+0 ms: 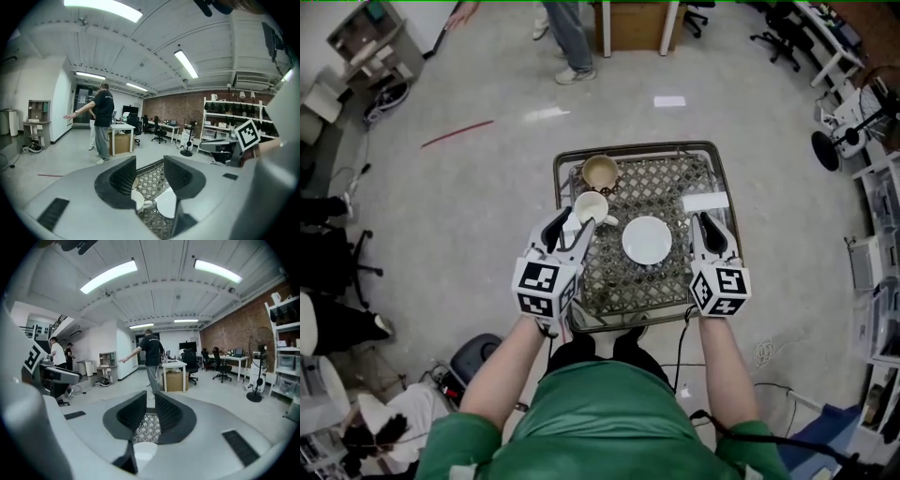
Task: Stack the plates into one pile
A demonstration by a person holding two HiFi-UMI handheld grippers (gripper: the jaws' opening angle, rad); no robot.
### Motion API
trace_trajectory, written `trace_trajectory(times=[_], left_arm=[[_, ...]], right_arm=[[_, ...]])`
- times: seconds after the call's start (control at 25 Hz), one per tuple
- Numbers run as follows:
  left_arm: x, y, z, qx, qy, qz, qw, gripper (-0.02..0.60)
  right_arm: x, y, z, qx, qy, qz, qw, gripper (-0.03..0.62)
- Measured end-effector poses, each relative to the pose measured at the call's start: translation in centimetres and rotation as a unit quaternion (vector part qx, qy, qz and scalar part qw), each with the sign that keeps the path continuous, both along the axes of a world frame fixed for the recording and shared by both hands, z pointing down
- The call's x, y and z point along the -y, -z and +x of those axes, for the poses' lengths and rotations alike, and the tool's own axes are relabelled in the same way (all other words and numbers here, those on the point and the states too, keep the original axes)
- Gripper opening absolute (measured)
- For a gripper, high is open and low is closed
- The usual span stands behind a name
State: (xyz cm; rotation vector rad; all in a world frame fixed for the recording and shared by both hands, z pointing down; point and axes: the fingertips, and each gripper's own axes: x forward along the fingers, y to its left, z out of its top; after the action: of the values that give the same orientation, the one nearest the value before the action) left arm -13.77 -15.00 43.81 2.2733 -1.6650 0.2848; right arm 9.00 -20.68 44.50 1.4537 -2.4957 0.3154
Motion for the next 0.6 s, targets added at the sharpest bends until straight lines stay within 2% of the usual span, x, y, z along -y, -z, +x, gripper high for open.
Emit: trace_trajectory(times=[0.32,0.6], left_arm=[[-0.1,7.1,1.7,-0.009,-0.009,0.067,0.9977,0.119],[-1.1,13.3,2.6,0.005,-0.02,0.146,0.9891,0.087]], right_arm=[[-2.5,10.9,-0.4,0.004,0.02,0.117,0.993,0.069],[-4.1,16.4,-0.2,0.006,0.016,0.182,0.983,0.066]])
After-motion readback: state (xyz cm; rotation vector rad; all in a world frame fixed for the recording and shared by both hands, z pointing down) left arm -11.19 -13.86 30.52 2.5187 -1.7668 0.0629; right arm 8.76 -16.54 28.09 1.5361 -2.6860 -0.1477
